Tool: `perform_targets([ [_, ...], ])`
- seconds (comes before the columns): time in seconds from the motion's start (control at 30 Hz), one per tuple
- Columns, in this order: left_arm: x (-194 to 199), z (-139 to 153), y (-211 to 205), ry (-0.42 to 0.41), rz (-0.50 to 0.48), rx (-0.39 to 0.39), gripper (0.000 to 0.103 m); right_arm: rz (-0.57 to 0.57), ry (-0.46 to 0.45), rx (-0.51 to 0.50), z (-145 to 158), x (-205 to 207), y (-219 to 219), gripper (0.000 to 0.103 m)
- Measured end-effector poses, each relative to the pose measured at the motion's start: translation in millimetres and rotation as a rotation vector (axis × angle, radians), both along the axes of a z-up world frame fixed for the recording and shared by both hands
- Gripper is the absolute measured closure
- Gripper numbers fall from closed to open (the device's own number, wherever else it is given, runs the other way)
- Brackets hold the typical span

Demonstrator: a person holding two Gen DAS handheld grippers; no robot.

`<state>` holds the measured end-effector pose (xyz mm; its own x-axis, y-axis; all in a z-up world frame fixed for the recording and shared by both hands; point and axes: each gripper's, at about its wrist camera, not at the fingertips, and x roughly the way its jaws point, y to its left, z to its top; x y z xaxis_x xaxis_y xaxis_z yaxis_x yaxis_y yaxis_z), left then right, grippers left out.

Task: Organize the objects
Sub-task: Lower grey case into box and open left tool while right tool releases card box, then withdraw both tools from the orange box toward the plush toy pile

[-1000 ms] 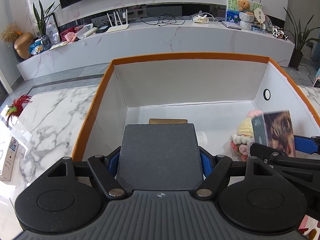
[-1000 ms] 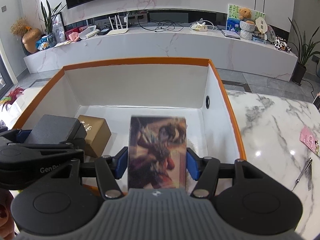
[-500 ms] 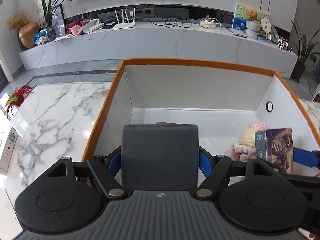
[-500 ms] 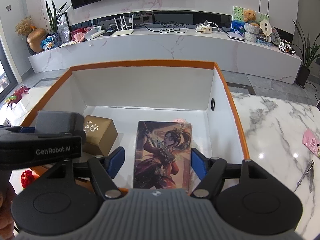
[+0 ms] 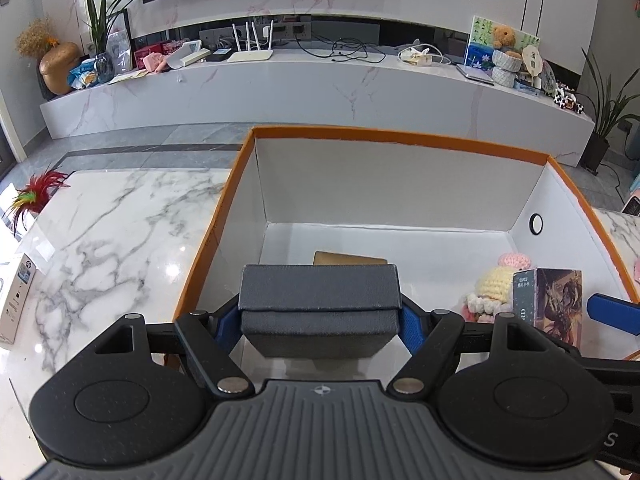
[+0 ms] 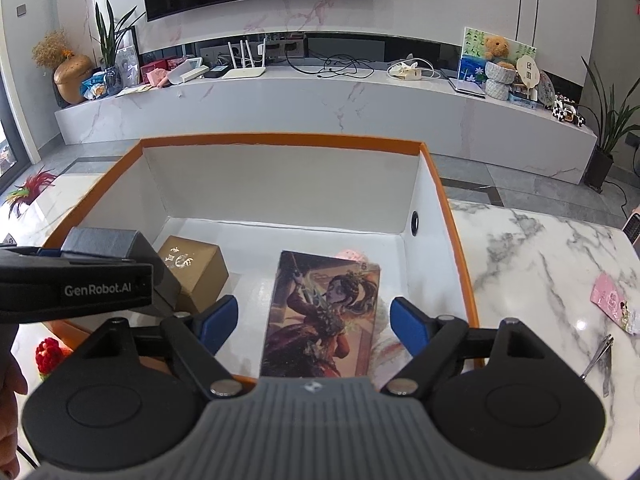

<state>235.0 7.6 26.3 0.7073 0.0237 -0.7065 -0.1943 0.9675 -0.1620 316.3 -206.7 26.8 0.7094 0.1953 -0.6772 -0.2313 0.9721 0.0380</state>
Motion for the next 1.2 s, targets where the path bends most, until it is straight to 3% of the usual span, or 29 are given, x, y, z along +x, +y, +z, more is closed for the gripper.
perform_targets([
  [0.37,-3.1,8.9,-0.5,-0.041,0.017,0.01,0.015,0.01,-0.008,0.001,1.3,-3.2,1.5,0.017],
  [1.2,-9.0,13.1,1.6,-0.049,0.043,0.015,0.015,0.021,-0.025,-0.017,8.6,-14.3,4.8,0.013],
])
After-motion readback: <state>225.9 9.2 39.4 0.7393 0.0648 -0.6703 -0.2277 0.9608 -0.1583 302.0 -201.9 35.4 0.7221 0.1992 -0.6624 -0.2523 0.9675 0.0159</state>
